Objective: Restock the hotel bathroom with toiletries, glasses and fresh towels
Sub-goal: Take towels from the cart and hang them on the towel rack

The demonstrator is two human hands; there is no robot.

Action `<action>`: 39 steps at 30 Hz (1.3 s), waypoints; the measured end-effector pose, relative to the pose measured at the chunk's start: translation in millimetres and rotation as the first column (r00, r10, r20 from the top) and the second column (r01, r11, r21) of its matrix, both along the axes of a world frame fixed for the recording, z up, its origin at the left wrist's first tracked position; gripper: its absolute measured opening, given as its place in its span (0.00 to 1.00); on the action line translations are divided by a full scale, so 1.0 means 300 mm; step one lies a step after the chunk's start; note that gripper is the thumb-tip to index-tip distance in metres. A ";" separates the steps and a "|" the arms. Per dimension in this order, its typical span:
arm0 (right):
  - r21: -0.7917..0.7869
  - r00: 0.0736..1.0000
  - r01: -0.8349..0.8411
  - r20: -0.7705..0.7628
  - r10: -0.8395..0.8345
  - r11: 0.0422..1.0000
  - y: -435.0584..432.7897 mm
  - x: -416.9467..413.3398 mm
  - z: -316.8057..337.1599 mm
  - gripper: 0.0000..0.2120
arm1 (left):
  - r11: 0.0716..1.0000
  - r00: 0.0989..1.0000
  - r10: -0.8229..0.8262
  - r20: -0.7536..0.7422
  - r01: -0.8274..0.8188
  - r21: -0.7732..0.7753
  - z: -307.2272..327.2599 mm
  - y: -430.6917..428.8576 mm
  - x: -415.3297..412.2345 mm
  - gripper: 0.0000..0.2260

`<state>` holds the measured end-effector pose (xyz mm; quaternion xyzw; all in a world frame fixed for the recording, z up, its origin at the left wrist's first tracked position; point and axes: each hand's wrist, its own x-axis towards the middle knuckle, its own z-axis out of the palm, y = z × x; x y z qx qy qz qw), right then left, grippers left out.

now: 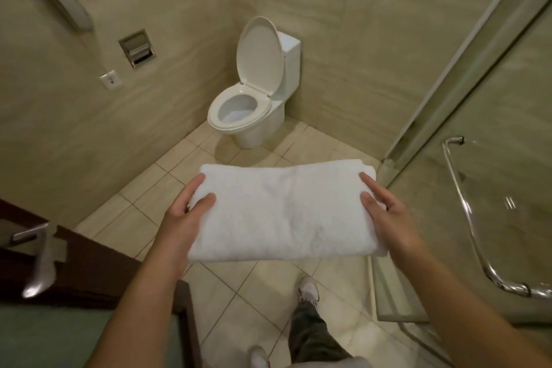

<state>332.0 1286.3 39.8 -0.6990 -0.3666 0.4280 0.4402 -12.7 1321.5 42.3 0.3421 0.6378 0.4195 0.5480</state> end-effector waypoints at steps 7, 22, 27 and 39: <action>0.039 0.998 0.053 -0.043 -0.051 0.998 0.302 0.219 -0.029 0.17 | 0.997 0.997 -0.058 -0.051 0.060 0.044 0.023 0.364 0.224 0.17; 0.309 0.996 0.076 -0.057 -0.061 0.948 1.005 0.614 0.380 0.17 | 0.931 0.997 -0.060 -0.054 0.075 0.357 0.384 1.093 0.647 0.19; 0.469 0.995 0.083 0.005 -0.097 0.879 1.211 0.674 0.595 0.20 | 0.835 0.994 -0.080 -0.077 0.109 0.540 0.588 1.365 0.722 0.20; 0.810 0.924 0.085 0.153 -0.350 0.580 1.740 0.788 1.131 0.23 | 0.526 0.970 -0.231 -0.077 0.191 0.829 1.134 2.105 0.903 0.25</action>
